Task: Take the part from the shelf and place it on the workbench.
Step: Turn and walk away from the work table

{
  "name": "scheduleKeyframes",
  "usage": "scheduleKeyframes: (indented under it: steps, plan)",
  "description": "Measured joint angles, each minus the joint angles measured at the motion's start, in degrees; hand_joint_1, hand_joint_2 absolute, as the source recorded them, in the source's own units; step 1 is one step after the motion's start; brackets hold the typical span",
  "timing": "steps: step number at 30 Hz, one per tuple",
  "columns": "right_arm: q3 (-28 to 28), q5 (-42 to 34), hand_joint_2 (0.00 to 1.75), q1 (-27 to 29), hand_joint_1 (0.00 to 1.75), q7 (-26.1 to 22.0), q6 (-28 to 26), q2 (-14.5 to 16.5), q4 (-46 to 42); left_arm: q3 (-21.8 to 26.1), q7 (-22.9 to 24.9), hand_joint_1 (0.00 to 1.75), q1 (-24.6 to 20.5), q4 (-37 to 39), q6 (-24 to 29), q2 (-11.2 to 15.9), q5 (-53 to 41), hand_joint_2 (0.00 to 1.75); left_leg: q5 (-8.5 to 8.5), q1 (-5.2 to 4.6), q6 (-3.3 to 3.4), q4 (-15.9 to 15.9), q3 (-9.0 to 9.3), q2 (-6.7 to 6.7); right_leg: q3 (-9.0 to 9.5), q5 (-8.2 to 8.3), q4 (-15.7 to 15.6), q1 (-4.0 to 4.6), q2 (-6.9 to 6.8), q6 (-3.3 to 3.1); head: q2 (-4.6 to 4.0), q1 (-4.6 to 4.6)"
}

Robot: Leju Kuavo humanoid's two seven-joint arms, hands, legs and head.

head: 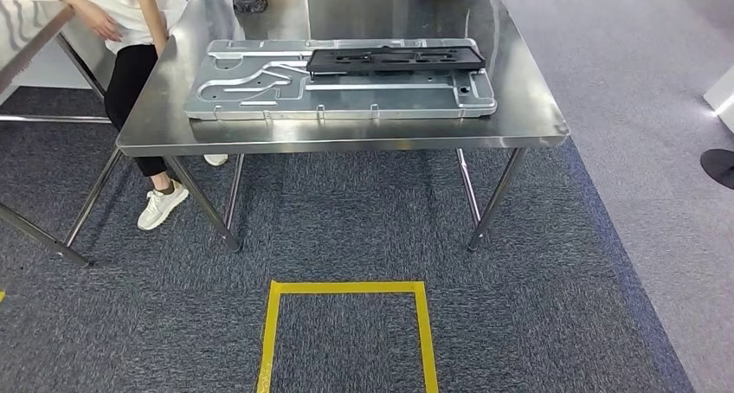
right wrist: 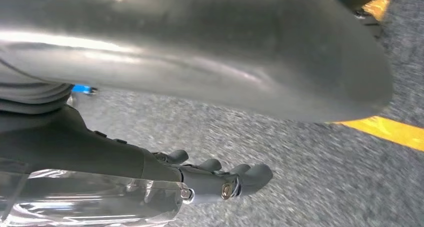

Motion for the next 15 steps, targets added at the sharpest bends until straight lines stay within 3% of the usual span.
scheduleKeyframes:
  steps: [2,4,6,7,8,10,12,13,15]
  plan:
    - [-0.01,-0.48,0.0,-0.13,0.0,-0.63,-0.32,0.73,0.1,-0.05,-0.08,0.0,-0.03,0.0,-0.22,0.63,-0.62,0.0,-1.01,0.24,-0.66,0.9,-0.67,-0.14,-0.92,1.18,-0.25,-0.05,-0.22,-1.01,0.0,0.01]
    - [-0.02,-0.73,0.0,-0.26,0.0,-0.72,-0.4,1.36,0.17,-0.22,-0.27,0.0,-0.15,0.0,-0.55,1.19,-1.15,0.0,-5.9,0.46,-1.1,5.53,-2.24,-0.3,-2.31,2.49,-0.38,-0.08,-0.43,-1.8,0.0,0.01]
    - [-0.03,-0.92,0.0,-0.3,0.0,-0.42,-0.35,1.91,0.2,-0.57,-0.52,0.0,-0.55,0.0,-0.85,1.59,-1.6,0.0,-10.7,0.53,-1.42,12.64,-3.78,-0.32,-4.07,3.71,-0.16,0.1,-0.51,-2.08,-0.01,0.0]
    - [-0.04,-0.99,0.0,-0.31,0.0,-0.11,-0.31,2.21,0.24,-0.75,-0.63,0.0,-0.79,-0.01,-0.98,1.74,-1.78,0.0,-11.28,0.54,-1.51,15.07,-3.81,-0.32,-5.03,4.33,0.04,0.18,-0.54,-2.07,0.0,-0.01]
    - [-0.05,-1.04,0.0,-0.33,0.0,0.29,-0.28,2.47,0.27,-0.87,-0.7,0.0,-1.01,-0.01,-1.12,1.84,-1.93,0.0,-10.49,0.54,-1.54,15.73,-2.97,-0.32,-6.02,4.91,0.31,0.21,-0.55,-2.03,0.0,-0.01]
    - [-0.06,-1.08,0.0,-0.36,0.0,1.16,-0.25,2.97,0.35,-1.01,-0.85,0.0,-1.42,-0.02,-1.3,2.06,-2.17,0.0,-7.3,0.54,-1.4,11.3,1.46,-0.33,-7.89,5.89,1.04,0.22,-0.49,-1.79,0.01,-0.01]
    - [-0.07,-1.13,0.0,-0.39,0.0,1.83,-0.31,3.35,0.39,-1.2,-0.95,0.0,-1.92,-0.05,-1.31,2.38,-2.29,0.0,-6.95,0.39,-0.95,3.05,7.14,-0.39,-9.27,6.66,1.85,0.35,-0.44,-1.34,0.01,-0.01]
    - [-0.08,-1.18,0.0,-0.42,0.0,2.01,-0.38,3.49,0.39,-1.29,-0.95,0.0,-2.13,-0.07,-1.27,2.52,-2.32,0.0,-7.55,0.27,-0.63,0.06,8.86,-0.41,-9.67,7.06,2.1,0.41,-0.46,-1.03,0.0,0.0]
    - [-0.09,-1.37,0.0,-0.44,0.0,2.06,-0.53,3.63,0.39,-1.41,-0.81,0.0,-2.28,-0.09,-1.08,2.73,-2.33,0.0,-8.08,0.0,0.19,-2.13,9.51,-0.41,-10.01,8.0,2.18,0.42,-0.5,-0.3,0.0,0.0]
